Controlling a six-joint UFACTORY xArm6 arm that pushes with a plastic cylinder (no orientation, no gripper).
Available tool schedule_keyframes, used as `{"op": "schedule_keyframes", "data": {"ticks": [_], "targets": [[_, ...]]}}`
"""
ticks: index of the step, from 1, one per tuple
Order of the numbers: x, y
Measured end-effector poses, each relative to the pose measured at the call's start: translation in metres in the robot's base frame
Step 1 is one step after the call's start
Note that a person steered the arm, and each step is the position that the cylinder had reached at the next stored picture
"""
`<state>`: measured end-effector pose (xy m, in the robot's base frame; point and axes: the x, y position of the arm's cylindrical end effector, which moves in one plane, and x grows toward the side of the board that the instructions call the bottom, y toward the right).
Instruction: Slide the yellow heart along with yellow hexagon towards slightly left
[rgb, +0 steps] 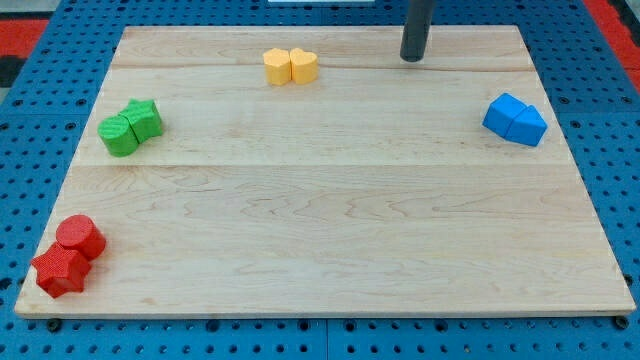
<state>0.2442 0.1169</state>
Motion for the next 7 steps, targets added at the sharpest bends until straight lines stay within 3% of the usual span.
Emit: {"op": "schedule_keyframes", "data": {"ticks": [1, 3, 5, 7], "targets": [[-0.009, -0.032], [0.025, -0.050], [0.026, -0.119], [0.051, -0.145]]}}
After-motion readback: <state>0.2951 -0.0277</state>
